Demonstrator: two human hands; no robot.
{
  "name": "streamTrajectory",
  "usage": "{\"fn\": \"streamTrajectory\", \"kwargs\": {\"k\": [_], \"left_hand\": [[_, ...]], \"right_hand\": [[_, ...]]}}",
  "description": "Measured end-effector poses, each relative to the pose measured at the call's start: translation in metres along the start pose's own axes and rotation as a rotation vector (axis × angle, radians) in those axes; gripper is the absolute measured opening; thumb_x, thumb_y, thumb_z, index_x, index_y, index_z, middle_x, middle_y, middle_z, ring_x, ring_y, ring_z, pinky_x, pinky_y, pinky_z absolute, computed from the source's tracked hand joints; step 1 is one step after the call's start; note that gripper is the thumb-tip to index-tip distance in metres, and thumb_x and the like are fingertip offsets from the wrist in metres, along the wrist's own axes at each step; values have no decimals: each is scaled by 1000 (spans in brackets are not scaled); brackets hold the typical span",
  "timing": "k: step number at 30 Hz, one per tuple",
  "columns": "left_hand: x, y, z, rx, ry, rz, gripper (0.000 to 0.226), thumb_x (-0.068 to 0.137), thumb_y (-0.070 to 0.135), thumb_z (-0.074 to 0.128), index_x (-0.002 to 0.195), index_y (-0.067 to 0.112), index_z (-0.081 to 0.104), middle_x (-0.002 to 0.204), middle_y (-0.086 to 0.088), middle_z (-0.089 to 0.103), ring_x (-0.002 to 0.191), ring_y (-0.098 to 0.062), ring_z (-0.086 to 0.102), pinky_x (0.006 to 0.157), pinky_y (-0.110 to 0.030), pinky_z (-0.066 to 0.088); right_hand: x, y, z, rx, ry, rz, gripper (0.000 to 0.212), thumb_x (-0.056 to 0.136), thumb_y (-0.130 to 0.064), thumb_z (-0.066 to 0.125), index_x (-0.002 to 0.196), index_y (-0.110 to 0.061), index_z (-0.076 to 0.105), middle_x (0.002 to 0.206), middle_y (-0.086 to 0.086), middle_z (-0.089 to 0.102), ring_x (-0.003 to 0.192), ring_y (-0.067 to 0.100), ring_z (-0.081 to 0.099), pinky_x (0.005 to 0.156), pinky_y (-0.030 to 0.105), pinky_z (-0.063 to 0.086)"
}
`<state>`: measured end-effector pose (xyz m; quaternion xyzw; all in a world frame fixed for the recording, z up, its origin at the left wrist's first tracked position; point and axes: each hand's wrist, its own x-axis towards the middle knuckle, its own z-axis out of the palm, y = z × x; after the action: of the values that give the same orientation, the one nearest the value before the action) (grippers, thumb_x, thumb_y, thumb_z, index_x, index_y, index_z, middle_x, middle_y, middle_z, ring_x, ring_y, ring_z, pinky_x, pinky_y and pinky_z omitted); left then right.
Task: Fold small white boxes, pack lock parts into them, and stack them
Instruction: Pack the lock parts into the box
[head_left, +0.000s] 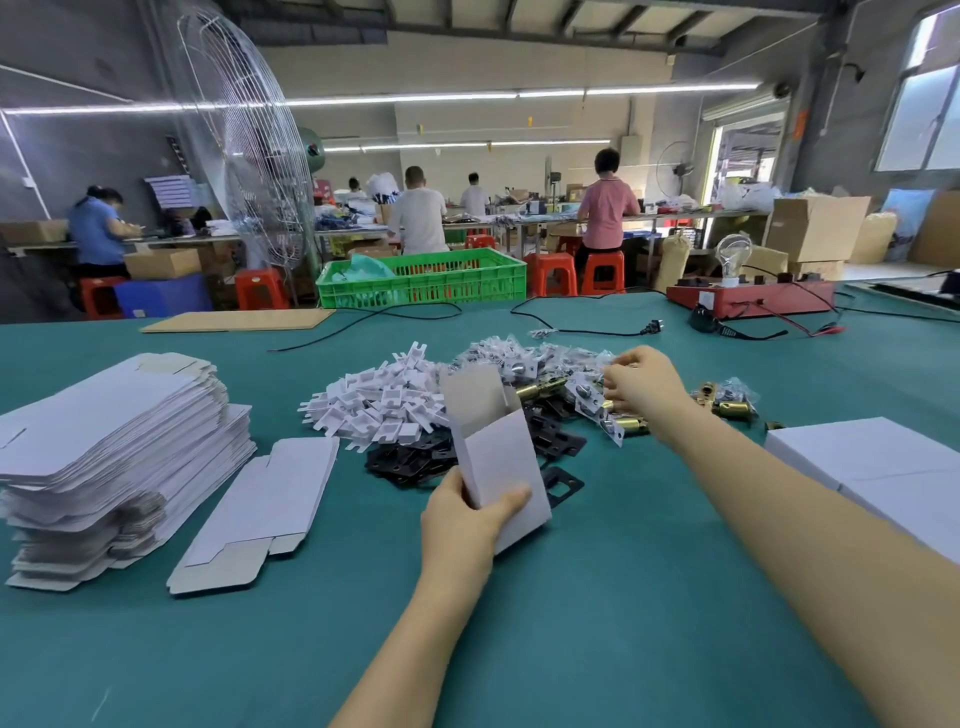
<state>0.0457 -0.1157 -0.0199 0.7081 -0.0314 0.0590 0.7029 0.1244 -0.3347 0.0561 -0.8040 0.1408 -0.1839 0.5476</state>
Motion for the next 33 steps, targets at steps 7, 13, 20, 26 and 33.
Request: {"fn": "streamTrajectory", "kwargs": {"k": [7,13,20,26,33], "left_hand": [[3,-4,4,54,-58,-10,49,55,39,84,97,32,58,97,13,69,94,-11,66,88,-39,54],[6,-8,4,45,-54,-30,48,52,43,80,96,36,59,91,19,71,90,-5,67,85,-34,55],[5,-9,2,48,-68,-38,44,56,45,80,95,40,60,88,32,67,80,9,63,73,-21,49],[5,-10,1,46,-83,-31,39,64,38,85,94,41,59,88,36,66,79,11,62,73,-20,49],[5,-12,1,62,-80,-13,36,70,36,86,95,41,60,88,33,67,85,6,64,79,-24,53]], "right_hand": [[45,7,22,-644,-38,-194,26,101,-16,36,118,-3,51,115,18,60,97,32,53,80,38,44],[66,14,38,-906,-167,-259,38,99,-12,29,131,-13,51,124,16,60,96,29,54,70,31,38],[71,2,47,-943,-277,-104,20,88,-4,36,86,-5,55,109,15,61,96,31,57,81,36,49],[63,3,50,-901,-210,-99,28,88,-6,40,61,-9,35,61,6,37,55,19,32,47,28,24],[41,1,47,-847,-98,-207,41,78,-5,59,53,-12,28,49,4,28,46,18,26,43,24,22]]}}
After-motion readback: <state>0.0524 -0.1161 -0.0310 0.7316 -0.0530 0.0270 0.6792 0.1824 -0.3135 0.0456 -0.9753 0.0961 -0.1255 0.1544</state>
